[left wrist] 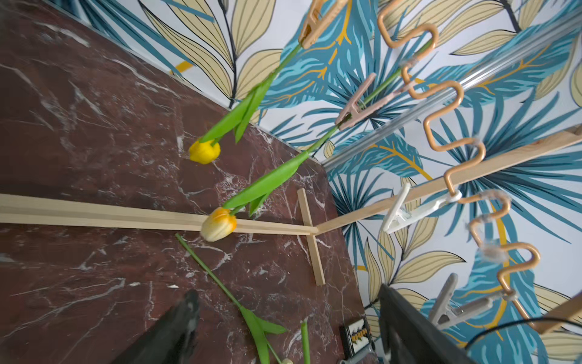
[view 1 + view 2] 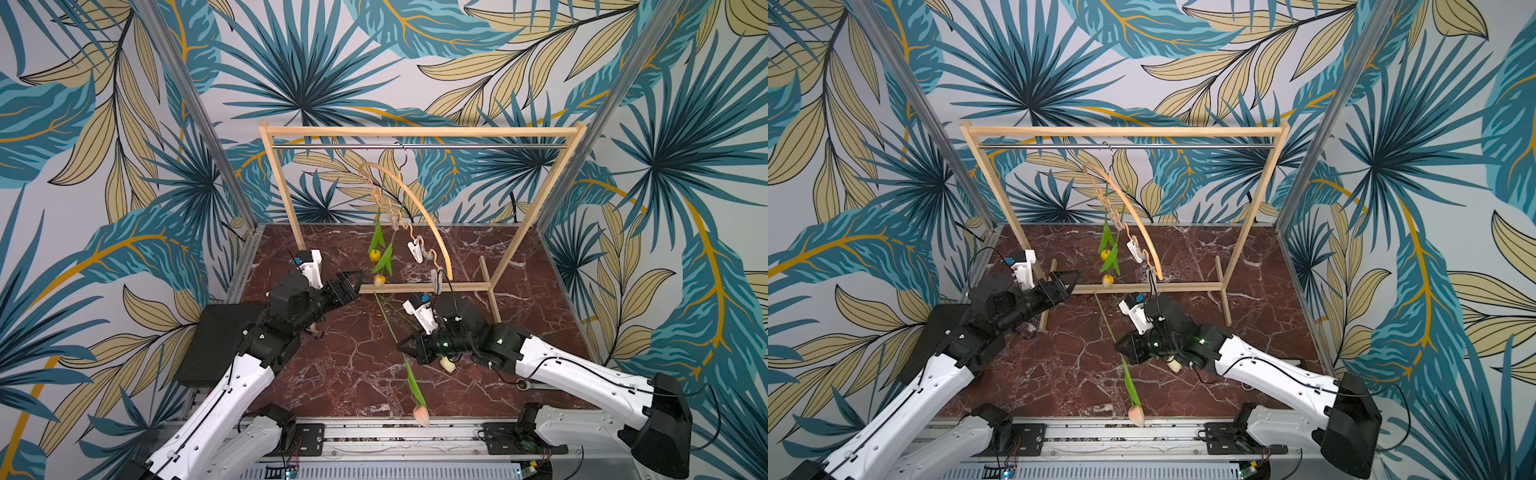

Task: Dry the flowers on a clothes hanger
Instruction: Pick up the flower at the center of the board, then open the clamp at the hanger.

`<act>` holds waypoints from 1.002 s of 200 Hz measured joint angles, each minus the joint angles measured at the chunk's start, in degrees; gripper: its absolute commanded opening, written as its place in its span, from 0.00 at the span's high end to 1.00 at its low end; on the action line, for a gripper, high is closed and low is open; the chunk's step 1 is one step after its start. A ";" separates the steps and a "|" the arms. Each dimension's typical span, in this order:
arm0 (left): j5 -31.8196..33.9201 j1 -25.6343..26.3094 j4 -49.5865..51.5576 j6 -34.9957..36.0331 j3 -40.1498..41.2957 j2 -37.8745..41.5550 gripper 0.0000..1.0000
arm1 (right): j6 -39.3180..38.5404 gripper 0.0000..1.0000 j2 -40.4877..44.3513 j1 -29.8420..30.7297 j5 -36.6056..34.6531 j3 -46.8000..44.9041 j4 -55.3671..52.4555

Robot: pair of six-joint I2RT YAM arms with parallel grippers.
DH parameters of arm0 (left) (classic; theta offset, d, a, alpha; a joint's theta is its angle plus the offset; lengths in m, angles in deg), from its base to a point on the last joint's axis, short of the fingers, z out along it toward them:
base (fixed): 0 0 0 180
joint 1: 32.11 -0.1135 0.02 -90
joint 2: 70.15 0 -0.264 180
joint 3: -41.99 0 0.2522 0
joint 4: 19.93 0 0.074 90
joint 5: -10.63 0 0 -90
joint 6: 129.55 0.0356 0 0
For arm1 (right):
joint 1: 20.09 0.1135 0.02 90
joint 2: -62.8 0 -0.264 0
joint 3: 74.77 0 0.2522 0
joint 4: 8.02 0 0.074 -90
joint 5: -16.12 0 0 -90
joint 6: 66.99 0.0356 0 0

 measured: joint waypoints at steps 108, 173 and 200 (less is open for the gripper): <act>2.08 6.19 0.00 11.76 -8.87 -10.91 0.18 | 6.54 1.00 10.82 -10.29 -14.32 -6.93 -5.14; -11.50 6.19 -6.93 15.15 -9.60 -14.97 0.22 | 11.82 1.00 16.44 -11.72 -23.52 -12.26 -10.38; -14.73 6.19 -7.91 15.67 -9.60 -14.58 0.22 | 9.90 1.00 12.13 -15.43 -22.86 -6.51 -9.62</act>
